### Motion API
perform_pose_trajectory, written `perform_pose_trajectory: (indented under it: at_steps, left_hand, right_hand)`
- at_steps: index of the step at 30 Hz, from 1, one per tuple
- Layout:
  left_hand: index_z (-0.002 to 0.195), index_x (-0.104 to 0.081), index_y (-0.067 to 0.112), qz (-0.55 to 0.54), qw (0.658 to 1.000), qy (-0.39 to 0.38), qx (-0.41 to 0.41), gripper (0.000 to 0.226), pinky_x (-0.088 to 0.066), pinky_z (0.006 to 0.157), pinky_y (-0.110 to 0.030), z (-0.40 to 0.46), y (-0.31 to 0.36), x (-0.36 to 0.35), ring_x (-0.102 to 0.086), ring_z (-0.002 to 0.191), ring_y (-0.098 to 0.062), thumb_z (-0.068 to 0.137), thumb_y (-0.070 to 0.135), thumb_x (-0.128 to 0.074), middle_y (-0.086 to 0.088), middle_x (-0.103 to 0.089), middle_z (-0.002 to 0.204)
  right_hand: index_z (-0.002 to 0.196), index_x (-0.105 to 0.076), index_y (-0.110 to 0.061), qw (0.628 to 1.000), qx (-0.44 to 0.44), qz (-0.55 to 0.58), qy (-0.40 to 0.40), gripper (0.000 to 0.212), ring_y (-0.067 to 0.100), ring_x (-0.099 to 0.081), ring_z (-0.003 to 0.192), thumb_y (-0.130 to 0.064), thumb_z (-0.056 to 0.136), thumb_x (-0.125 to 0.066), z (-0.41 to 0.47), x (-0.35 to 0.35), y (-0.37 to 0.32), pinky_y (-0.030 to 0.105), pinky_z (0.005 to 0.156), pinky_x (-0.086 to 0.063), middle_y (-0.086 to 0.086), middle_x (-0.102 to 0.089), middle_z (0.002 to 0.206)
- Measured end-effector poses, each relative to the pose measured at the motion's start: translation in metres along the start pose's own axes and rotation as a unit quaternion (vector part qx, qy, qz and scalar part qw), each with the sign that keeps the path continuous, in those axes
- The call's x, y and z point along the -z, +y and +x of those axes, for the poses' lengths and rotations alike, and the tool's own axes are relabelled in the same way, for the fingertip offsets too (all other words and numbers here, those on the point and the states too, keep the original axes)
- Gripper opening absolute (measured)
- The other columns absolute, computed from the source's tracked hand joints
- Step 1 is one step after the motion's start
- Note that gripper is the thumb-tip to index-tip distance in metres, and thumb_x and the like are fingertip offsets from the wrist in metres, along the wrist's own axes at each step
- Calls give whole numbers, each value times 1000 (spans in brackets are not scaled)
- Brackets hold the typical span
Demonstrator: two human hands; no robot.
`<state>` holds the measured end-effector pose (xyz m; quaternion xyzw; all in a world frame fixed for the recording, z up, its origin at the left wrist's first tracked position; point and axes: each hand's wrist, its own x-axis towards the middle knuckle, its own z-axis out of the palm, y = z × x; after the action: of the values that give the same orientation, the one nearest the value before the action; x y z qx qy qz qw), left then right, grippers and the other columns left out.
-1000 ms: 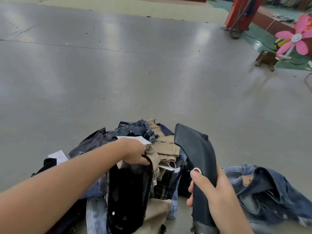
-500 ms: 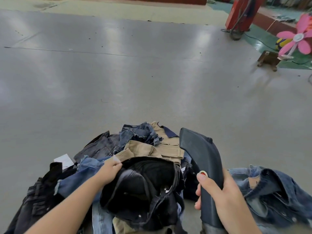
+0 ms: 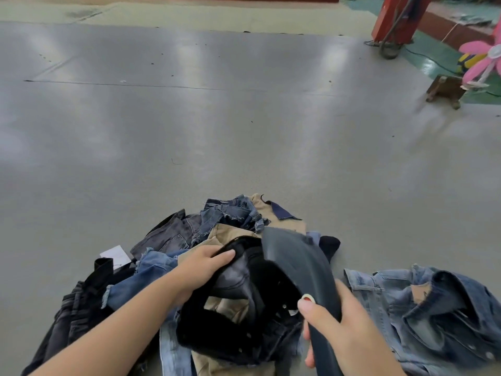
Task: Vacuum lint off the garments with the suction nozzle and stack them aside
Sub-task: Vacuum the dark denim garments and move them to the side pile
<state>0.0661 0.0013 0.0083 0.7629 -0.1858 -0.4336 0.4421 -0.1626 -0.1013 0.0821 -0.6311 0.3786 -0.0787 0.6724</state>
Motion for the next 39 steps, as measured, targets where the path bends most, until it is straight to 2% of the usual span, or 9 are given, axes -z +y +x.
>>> perform_pose_trajectory:
  at_steps: [5, 11, 15, 19, 22, 27, 30, 32, 39]
  left_hand:
    - [105, -65, 5, 55, 989, -5, -134, 19, -47, 83, -26, -41, 18, 10, -63, 87, -11, 93, -3, -53, -8, -70, 96]
    - [103, -65, 6, 190, 941, 55, -275, 27, -47, 91, -31, -65, 2, -10, -61, 101, -11, 87, -10, -50, 3, -69, 100]
    - [81, -60, 10, 209, 923, 100, -306, 18, -46, 72, -27, -67, -16, -16, -57, 79, -4, 84, -4, -49, 14, -62, 80]
    - [74, -55, 15, 227, 913, 104, -321, 20, -43, 68, -19, -62, -19, -16, -52, 75, 5, 76, -4, -48, 20, -56, 75]
    - [89, -65, 3, 207, 923, 96, -310, 22, -49, 78, -33, -61, -21, -17, -62, 87, -14, 82, -7, -47, 2, -67, 86]
    - [93, -70, 47, 57, 974, 93, -197, 61, -46, 88, -20, -60, -13, -21, -64, 97, -4, 90, -10, -47, 10, -73, 98]
    - [93, -72, 36, -34, 986, 100, -131, 51, -45, 84, -28, -52, -11, -23, -63, 91, -15, 91, -7, -46, -7, -72, 99]
    - [99, -71, 34, -59, 987, 101, -112, 48, -46, 91, -33, -49, -9, -24, -65, 96, -18, 92, -6, -46, -3, -73, 100]
    - [99, -71, 20, 50, 975, 75, -201, 45, -50, 90, -29, -51, -9, -34, -66, 98, -14, 86, -13, -45, 4, -73, 97]
  right_hand:
    - [102, -60, -36, 994, -1, -73, -78, 41, 9, -65, 74, -47, 63, -63, -7, -6, 2, 14, 67, -46, 0, -69, 81]
    - [104, -58, -39, 991, 1, -68, -113, 45, 4, -65, 91, -49, 60, -64, -8, -12, 6, 22, 87, -47, -7, -70, 102]
    - [108, -60, -28, 989, -33, -3, -147, 45, 21, -65, 63, -39, 65, -67, -6, -14, 5, 25, 62, -51, 9, -70, 74]
    - [98, -58, -16, 988, -54, 52, -137, 35, 27, -55, 44, -37, 71, -68, 1, -14, 2, 28, 47, -45, 13, -61, 63]
    - [85, -55, -12, 991, -59, 79, -92, 25, 28, -54, 41, -29, 78, -73, 9, -11, -3, 27, 43, -45, 13, -59, 60]
    - [83, -55, -10, 994, -48, 99, -22, 17, 28, -55, 42, -25, 85, -64, 15, -5, -2, 28, 43, -46, 14, -59, 60]
    - [78, -58, -15, 995, -28, 96, -30, 25, 29, -56, 43, -34, 73, -73, 8, 1, -3, 27, 42, -46, 14, -59, 61]
    - [80, -60, -18, 995, -22, 79, -59, 28, 29, -56, 43, -35, 69, -78, 1, 2, -1, 28, 42, -45, 14, -60, 60]
    - [89, -54, -10, 992, -51, 74, -94, 34, 28, -55, 41, -32, 73, -75, 1, -14, 6, 28, 43, -45, 12, -60, 59]
